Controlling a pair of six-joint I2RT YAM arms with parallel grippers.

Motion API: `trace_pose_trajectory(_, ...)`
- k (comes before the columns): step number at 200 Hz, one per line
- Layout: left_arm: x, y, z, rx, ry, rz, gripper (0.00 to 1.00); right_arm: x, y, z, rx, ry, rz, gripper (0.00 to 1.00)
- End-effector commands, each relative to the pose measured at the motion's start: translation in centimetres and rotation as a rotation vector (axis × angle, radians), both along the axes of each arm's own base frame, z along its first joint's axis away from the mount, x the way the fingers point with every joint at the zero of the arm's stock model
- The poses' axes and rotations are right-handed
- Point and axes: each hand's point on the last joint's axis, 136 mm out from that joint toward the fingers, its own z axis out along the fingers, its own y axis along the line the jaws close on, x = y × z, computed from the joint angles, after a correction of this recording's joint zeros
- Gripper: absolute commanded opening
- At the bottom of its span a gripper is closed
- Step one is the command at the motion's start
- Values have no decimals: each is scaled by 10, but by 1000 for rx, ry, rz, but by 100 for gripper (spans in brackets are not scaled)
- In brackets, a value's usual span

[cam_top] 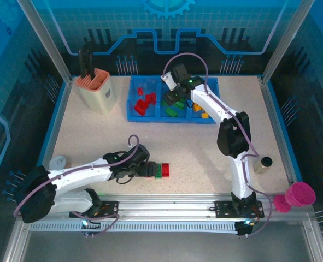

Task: Sort the legos into containers by color
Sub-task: Pick up the lego from the middle-left of the table.

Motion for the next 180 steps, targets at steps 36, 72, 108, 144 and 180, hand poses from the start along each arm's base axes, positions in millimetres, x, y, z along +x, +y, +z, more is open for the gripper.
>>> trace_pose_trajectory(36, -5, 15, -16, 65, 45, 32, 88, -9, -11, 25, 1, -27, -12, 70)
trace_pose_trajectory(72, -1, 10, -22, 64, 51, 28, 87, -14, -13, 29, 6, -31, -15, 73)
trace_pose_trajectory(108, 2, 4, -31, 66, 71, 19, 87, -20, -18, 29, 6, -33, -24, 75)
trace_pose_trajectory(144, 1, 0, -41, 70, 105, 8, 84, -26, -22, 27, 4, -35, -34, 75)
trace_pose_trajectory(180, -6, 4, -53, 94, 146, 9, 69, -28, -27, 27, -3, -37, -40, 77)
